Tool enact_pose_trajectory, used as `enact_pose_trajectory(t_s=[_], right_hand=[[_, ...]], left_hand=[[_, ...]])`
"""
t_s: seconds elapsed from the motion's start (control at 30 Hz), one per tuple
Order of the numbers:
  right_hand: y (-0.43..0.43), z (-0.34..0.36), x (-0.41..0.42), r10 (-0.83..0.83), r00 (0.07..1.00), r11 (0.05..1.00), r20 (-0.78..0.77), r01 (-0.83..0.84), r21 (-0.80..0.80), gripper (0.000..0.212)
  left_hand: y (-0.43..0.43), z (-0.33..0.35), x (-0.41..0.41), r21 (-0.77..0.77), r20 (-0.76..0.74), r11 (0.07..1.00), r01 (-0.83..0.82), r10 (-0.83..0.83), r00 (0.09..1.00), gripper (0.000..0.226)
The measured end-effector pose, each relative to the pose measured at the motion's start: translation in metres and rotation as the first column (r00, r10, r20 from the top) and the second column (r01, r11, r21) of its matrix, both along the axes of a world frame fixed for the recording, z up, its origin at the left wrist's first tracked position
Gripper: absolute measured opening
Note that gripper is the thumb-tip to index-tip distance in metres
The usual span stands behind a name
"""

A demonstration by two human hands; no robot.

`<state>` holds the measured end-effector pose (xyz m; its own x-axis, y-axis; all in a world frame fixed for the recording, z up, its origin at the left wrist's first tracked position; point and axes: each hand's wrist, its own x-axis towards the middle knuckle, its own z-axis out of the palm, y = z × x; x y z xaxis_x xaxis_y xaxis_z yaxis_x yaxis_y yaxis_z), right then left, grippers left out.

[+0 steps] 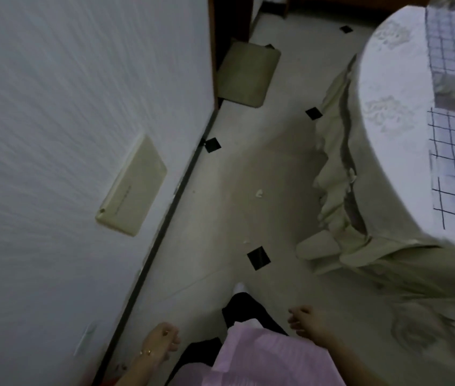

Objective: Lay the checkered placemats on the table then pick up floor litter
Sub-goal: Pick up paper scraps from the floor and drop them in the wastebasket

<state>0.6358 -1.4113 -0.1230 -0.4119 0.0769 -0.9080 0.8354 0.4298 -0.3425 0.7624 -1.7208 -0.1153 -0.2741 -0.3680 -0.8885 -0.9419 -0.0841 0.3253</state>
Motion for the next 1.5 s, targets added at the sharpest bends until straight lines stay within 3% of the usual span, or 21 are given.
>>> enact_pose_trajectory(t_s=[0.13, 0.23, 0.43, 0.57, 0.77, 0.97, 1.13, 1.2, 1.27, 1.3, 1.37, 1.5], right_hand=[[-0.012, -0.009, -0.067, 0.045, 0.997, 0.999, -0.062, -0.044, 0.01, 0.016], [-0.024, -0.019, -0.103, 0.055, 0.994, 0.998, -0.091, -0.057, -0.025, 0.016], [-0.053, -0.096, -0.172, -0.049, 0.993, 0.997, -0.112, 0.043, -0.059, 0.015], [-0.074, -0.201, -0.198, -0.016, 0.993, 0.998, -0.119, 0.01, -0.056, 0.015], [-0.098, -0.41, -0.232, 0.184, 0.957, 0.982, -0.224, -0.189, -0.001, 0.037], [-0.097, -0.601, -0.246, 0.512, 0.775, 0.852, -0.37, -0.513, 0.105, 0.056], [-0.099, -0.68, -0.242, 0.556, 0.557, 0.811, -0.616, -0.525, 0.257, 0.054], [-0.097, -0.692, -0.243, 0.57, 0.413, 0.795, -0.71, -0.494, 0.351, 0.041], [-0.094, -0.694, -0.242, 0.57, 0.343, 0.79, -0.747, -0.478, 0.384, 0.027], [-0.091, -0.693, -0.241, 0.565, 0.355, 0.795, -0.745, -0.475, 0.377, 0.023], [-0.082, -0.689, -0.239, 0.498, 0.494, 0.85, -0.713, -0.442, 0.287, 0.017], [-0.056, -0.681, -0.241, 0.247, 0.727, 0.969, -0.64, -0.17, 0.181, 0.012]], left_hand=[[-0.02, -0.016, -0.031, -0.042, 0.065, 0.998, 0.041, -0.038, 0.997, 0.027], [-0.031, -0.018, -0.061, -0.049, 0.097, 0.998, 0.04, -0.035, 0.995, 0.018], [-0.043, -0.077, -0.172, -0.013, 0.028, 0.966, 0.26, -0.259, 0.965, 0.021], [-0.039, -0.176, -0.262, 0.036, -0.086, 0.947, 0.319, -0.315, 0.945, 0.019], [-0.029, -0.39, -0.38, -0.012, -0.266, 0.883, 0.469, -0.455, 0.85, 0.016], [-0.01, -0.564, -0.461, -0.267, -0.318, 0.661, 0.701, -0.747, 0.584, 0.011], [0.007, -0.63, -0.515, -0.509, -0.314, 0.449, 0.735, -0.891, 0.327, 0.021], [0.014, -0.643, -0.534, -0.575, -0.281, 0.393, 0.718, -0.919, 0.277, 0.024], [0.023, -0.652, -0.55, -0.64, -0.261, 0.334, 0.692, -0.941, 0.213, 0.029], [0.028, -0.655, -0.558, -0.677, -0.258, 0.311, 0.667, -0.949, 0.18, 0.032], [0.038, -0.659, -0.573, -0.742, -0.251, 0.276, 0.611, -0.959, 0.129, 0.043], [0.057, -0.662, -0.605, -0.8, -0.195, 0.179, 0.573, -0.98, 0.035, 0.068]])
